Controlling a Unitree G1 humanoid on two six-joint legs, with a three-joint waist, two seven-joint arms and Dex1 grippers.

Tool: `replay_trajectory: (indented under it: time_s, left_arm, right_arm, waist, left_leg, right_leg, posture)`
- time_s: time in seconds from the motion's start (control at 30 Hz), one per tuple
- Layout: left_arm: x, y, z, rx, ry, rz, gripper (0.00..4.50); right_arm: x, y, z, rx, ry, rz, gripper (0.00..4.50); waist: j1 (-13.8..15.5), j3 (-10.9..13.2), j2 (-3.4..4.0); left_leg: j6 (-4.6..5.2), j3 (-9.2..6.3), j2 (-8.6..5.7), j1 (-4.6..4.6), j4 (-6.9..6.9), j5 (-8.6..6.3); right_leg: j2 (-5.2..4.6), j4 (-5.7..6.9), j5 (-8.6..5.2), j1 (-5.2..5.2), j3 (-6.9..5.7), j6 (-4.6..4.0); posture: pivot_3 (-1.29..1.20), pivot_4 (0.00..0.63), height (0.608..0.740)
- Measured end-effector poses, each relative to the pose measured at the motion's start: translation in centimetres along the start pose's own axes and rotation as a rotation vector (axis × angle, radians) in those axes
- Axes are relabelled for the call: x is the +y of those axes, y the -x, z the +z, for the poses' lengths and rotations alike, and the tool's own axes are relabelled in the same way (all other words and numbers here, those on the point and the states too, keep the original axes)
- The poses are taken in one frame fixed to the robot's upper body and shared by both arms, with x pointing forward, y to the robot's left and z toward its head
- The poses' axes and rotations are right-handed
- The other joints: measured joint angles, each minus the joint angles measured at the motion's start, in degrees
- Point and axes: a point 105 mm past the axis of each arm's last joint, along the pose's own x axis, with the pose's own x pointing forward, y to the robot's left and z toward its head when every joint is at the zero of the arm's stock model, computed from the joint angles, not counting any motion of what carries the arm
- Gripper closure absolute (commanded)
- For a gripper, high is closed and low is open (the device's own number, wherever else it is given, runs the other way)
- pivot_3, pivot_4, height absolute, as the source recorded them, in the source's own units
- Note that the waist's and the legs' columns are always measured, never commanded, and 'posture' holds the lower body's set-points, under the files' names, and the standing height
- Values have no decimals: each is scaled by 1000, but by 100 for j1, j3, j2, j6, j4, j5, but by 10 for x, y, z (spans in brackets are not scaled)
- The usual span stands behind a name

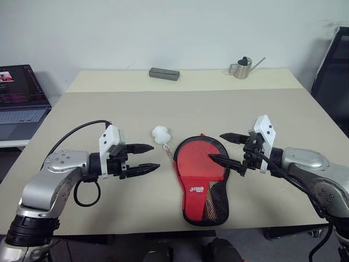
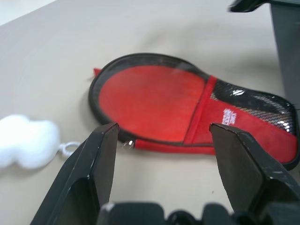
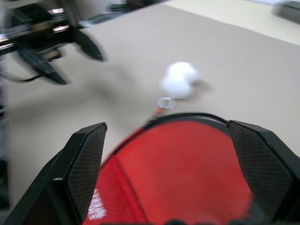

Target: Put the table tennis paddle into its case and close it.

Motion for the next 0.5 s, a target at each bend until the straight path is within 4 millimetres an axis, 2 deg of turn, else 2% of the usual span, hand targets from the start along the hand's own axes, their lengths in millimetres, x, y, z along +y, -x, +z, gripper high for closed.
replay_trajectory:
  time_s: [0.1, 0.17, 0.33, 0.5]
  left_arm:
    - [16, 5, -4, 30, -24, 115, 1133]
    - [24, 5, -6, 34, -22, 175, 1133]
    - [39, -2, -5, 14, -20, 292, 1133]
    - [62, -19, -11, 13, 8, 406, 1133]
  right_arm:
    - [-6, -3, 5, -1, 21, 40, 15]
    - [-3, -9, 2, -2, 12, 79, 15]
    - [10, -40, -26, 22, -26, 157, 15]
    - [-4, -55, -49, 23, -22, 119, 15]
  waist:
    - [5, 1, -1]
    - [10, 0, -2]
    - [9, 2, -4]
    - [19, 1, -4]
  left_leg:
    - [0, 0, 0, 1, 0, 0]
    - [-1, -2, 0, 1, 0, 0]
    - [-4, 1, 0, 0, 2, -1]
    - [-5, 1, -5, 1, 11, 0]
  right_leg:
    - [0, 0, 2, 0, 0, -2]
    - [-1, 1, 2, 0, -1, -2]
    - [-1, 5, 9, -4, 2, -1]
    - [1, 3, 21, -1, 2, 7]
  posture:
    - [0, 150, 740]
    - [0, 150, 740]
    - [0, 150, 740]
    - [0, 150, 740]
